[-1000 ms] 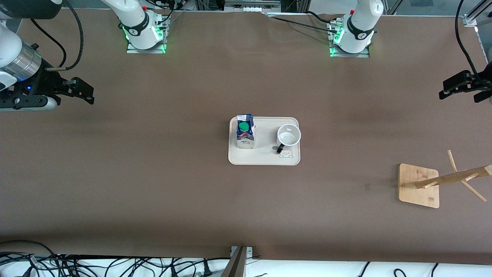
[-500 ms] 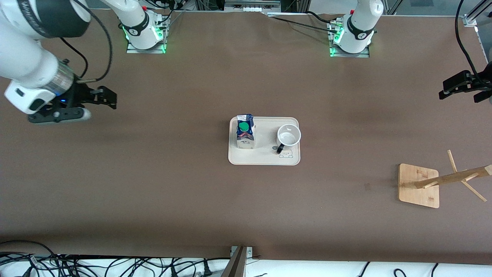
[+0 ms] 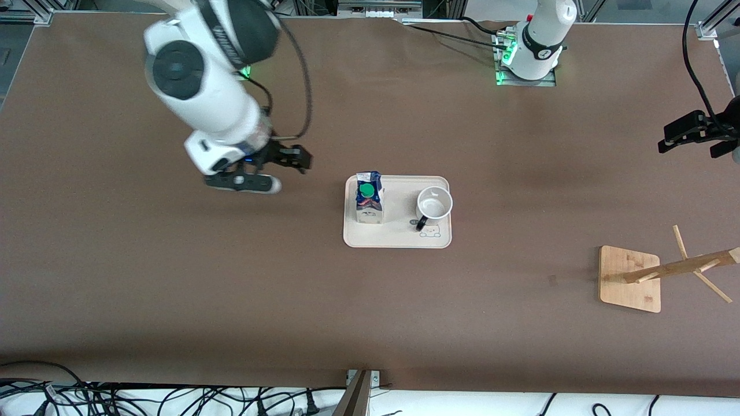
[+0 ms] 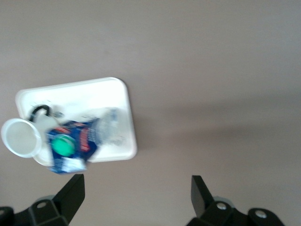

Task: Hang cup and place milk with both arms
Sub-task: 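Reach the right gripper down to the blue milk carton on the tray, then lift the carton with the right gripper while the left gripper reaches the mug, then set the carton on the table while the left gripper lowers to the mug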

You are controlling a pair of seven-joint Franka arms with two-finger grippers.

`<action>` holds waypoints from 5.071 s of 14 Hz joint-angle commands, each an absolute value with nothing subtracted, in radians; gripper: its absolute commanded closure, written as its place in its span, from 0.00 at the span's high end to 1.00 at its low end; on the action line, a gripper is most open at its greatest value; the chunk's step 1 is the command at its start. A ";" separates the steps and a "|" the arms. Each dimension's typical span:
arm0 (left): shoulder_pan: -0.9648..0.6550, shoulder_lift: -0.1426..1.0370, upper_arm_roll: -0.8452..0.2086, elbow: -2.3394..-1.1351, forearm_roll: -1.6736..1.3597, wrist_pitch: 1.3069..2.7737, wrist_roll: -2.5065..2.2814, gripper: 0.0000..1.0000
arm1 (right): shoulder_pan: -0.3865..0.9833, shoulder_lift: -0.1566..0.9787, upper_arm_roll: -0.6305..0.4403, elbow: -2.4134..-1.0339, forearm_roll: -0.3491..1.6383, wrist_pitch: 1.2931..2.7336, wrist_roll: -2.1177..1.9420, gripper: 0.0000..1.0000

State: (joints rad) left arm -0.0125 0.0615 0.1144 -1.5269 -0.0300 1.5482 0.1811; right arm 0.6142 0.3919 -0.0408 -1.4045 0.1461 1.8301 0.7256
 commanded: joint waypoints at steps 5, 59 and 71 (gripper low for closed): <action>-0.021 0.084 0.107 -1.531 -0.029 1.551 0.189 1.00 | 0.755 0.590 -0.054 -1.275 0.138 1.944 0.936 1.00; -0.434 0.641 -0.189 -1.497 -0.025 2.013 -0.110 1.00 | 0.318 0.206 -0.281 -1.600 0.126 1.728 -0.060 1.00; -0.443 0.666 -0.187 -1.551 -0.025 2.013 -0.149 1.00 | 0.198 -0.052 -0.173 -1.753 0.009 1.701 -0.094 1.00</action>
State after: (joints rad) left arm -0.4279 0.6798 -0.1907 -1.5345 -0.0419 2.0221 -0.1152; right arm 0.2550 -0.0325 -0.2358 -1.7285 0.0244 1.6818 -0.0824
